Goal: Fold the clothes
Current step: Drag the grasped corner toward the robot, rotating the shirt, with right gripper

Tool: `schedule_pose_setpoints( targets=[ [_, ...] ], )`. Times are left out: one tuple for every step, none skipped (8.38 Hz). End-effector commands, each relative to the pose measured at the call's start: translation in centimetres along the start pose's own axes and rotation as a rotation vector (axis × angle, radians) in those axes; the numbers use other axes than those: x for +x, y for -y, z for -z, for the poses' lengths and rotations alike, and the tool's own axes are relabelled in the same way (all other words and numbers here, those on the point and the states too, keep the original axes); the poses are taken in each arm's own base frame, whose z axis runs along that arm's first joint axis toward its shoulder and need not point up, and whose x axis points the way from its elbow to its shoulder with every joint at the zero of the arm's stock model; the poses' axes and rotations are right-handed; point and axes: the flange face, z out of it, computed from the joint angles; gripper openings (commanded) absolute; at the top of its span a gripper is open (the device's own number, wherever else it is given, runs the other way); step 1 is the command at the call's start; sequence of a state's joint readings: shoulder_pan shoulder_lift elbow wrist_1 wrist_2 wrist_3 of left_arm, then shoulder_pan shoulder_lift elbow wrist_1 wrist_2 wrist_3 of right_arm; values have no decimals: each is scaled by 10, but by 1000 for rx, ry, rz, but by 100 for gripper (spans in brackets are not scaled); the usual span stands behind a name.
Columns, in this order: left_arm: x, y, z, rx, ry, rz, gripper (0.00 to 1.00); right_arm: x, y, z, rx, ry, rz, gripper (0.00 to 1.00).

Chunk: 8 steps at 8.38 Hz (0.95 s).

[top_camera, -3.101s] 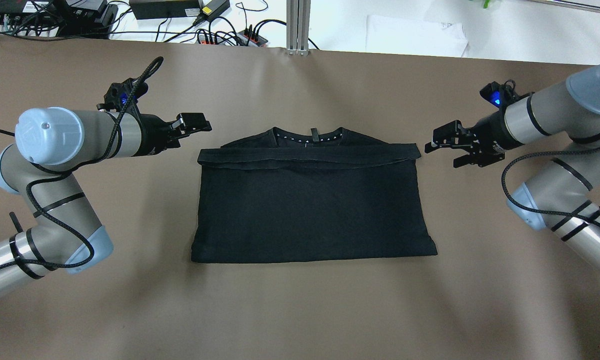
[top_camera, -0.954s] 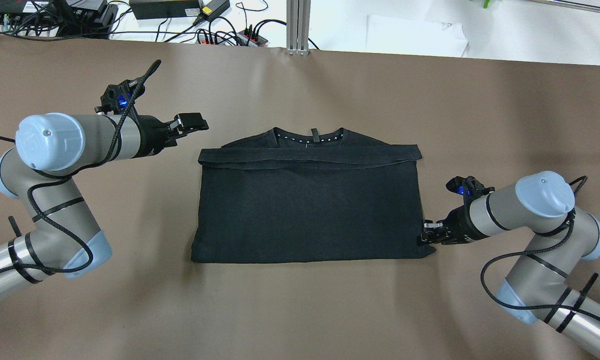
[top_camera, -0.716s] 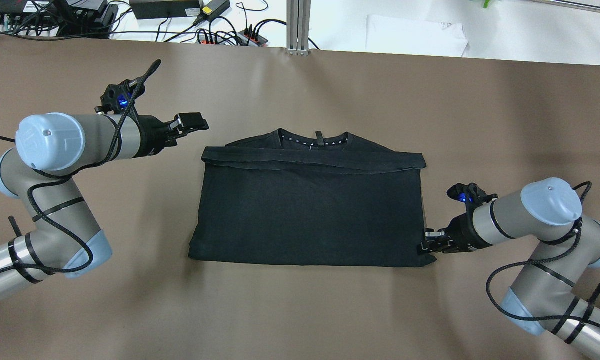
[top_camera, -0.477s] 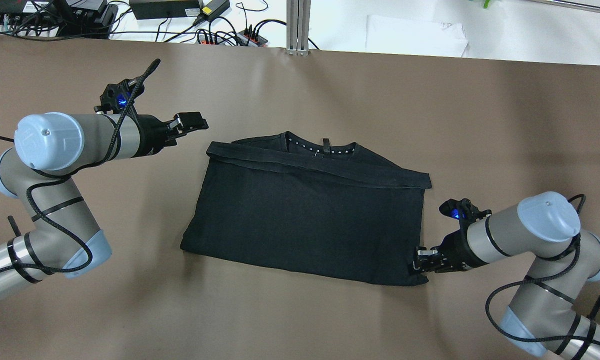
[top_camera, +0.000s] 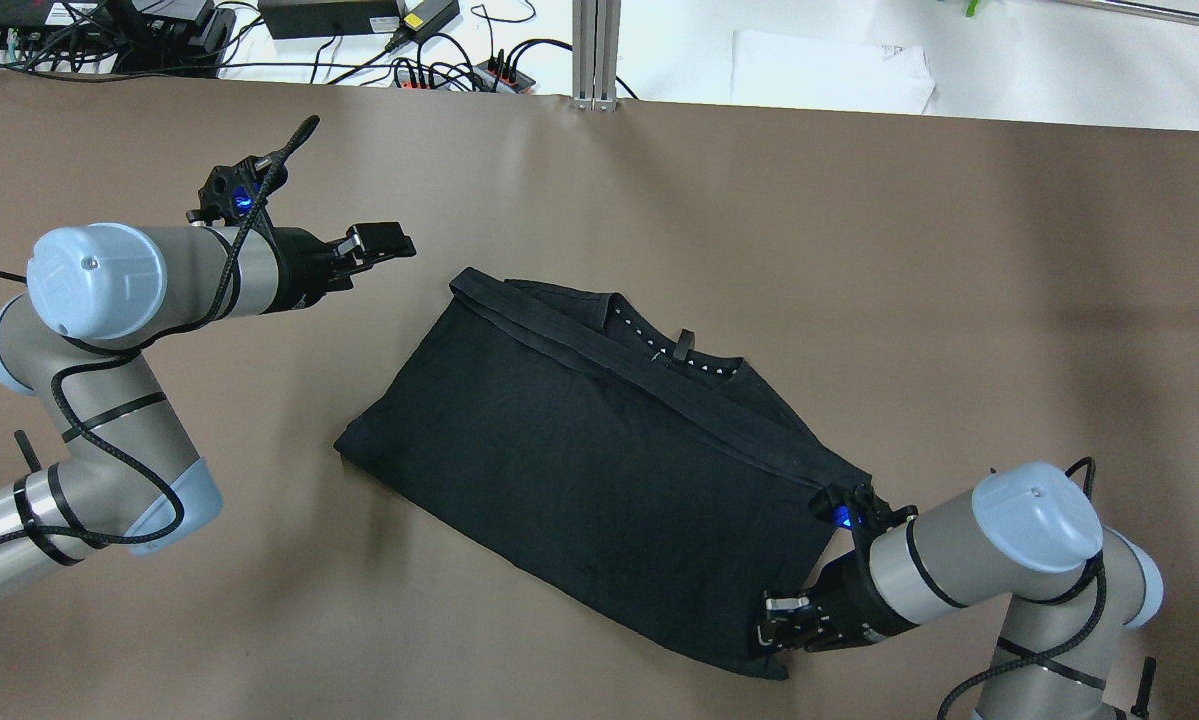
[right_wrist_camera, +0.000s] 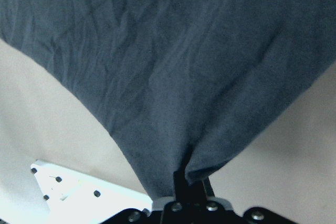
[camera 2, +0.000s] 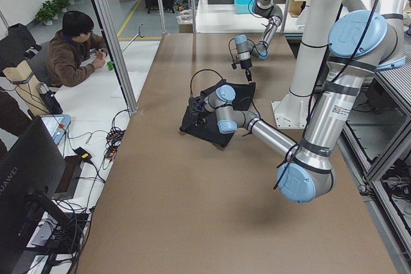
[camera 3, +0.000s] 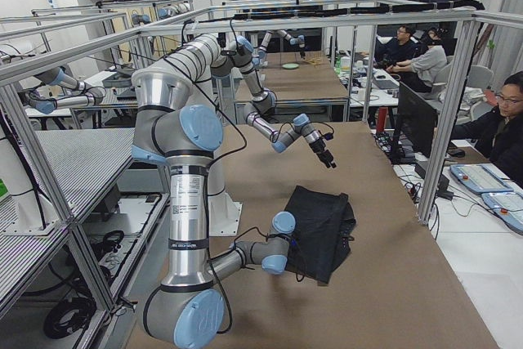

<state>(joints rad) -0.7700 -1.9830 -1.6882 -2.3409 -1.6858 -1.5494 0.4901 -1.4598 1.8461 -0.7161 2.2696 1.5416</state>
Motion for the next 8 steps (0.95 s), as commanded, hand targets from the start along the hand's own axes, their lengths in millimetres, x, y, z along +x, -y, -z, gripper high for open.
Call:
schedule_pose_setpoints(
  targets=[
    [0, 0, 0, 0, 0, 0, 100, -43, -52, -19, -95, 50, -20, 0],
    [1, 0, 0, 0, -1, 0, 100, -49, -53, -21, -101, 57, -12, 54],
    [0, 0, 0, -1, -1, 0, 100, -49, -51, -19, -88, 61, -6, 94],
    [-2, 0, 0, -3, 2, 0, 100, -49, -46, -14, -68, 67, -2, 94],
    [0, -2, 2, -17, -3, -2, 100, -46, -35, -4, -40, 68, -10, 94],
    [4, -5, 8, -40, 4, -1, 100, -42, -24, 6, -12, 69, -17, 94],
    [3, -10, 17, -48, 30, 1, 100, -39, -8, 20, 29, 69, -29, 94],
    [-6, -25, 27, -70, 50, -2, 100, -36, 10, 40, 79, 77, -42, 94]
  ],
)
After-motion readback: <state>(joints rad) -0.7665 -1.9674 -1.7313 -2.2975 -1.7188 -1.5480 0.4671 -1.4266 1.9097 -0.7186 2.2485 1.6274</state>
